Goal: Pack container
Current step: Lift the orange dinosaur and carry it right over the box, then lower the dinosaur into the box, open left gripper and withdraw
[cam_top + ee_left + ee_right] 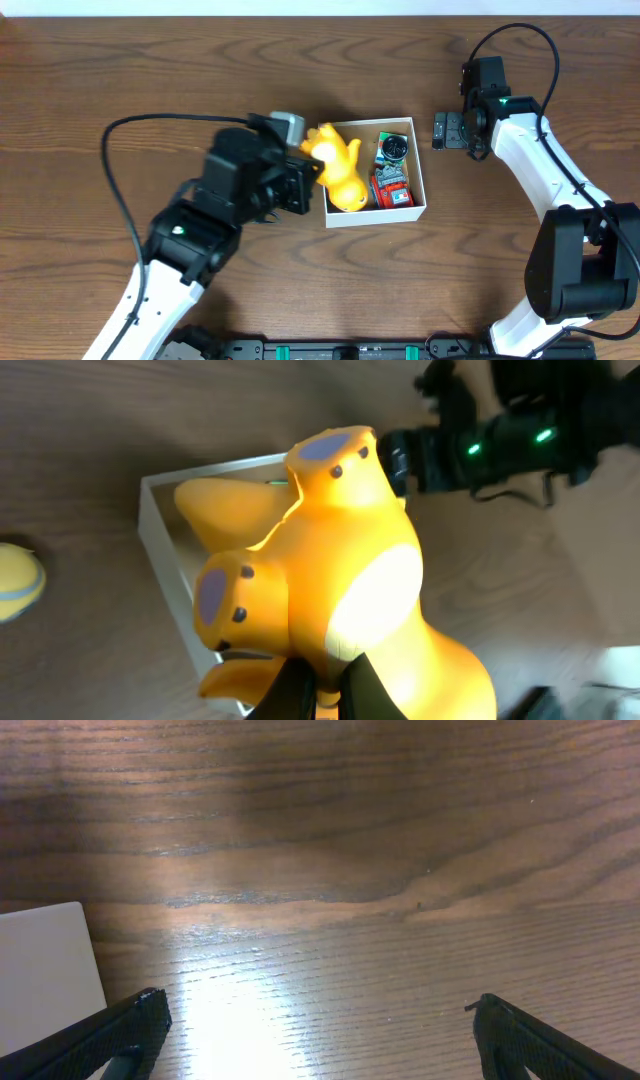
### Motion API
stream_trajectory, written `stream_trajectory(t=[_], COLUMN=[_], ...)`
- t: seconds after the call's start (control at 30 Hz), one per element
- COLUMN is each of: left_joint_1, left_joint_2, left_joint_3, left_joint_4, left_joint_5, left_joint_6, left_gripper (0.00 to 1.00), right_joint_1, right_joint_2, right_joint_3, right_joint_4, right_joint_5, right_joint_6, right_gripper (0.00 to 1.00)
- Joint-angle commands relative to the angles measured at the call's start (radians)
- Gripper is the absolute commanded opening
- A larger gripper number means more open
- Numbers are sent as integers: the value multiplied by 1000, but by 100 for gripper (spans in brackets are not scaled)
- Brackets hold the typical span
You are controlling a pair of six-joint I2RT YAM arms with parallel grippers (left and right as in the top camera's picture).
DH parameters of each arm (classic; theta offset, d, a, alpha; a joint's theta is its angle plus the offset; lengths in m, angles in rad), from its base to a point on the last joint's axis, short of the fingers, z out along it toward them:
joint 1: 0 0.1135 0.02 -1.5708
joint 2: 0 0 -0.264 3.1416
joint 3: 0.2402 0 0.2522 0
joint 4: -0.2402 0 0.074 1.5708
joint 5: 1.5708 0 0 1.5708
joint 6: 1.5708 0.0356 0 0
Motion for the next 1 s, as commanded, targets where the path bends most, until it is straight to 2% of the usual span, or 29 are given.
stream_trajectory(t=[0.0, 0.17, 0.47, 0.97], left_joint_1=[-70, -142, -148, -158], left_joint_2=[43, 134, 266, 352], left_joint_3=[0, 8, 11, 11], left_joint_4=[25, 93, 140, 143], left_joint_5=[-167, -277, -386, -365], left_joint_6=[62, 93, 237, 307], left_gripper=[6, 6, 6, 6], right_joint_1=[-6, -6, -6, -6], right_joint_2=[5, 5, 5, 5], right_joint_3=[-1, -1, -1, -1], right_joint_4=[0, 0, 0, 0], right_joint_5=[10, 10, 10, 10], right_joint_6=[17, 17, 17, 17], right_gripper=[99, 99, 99, 99])
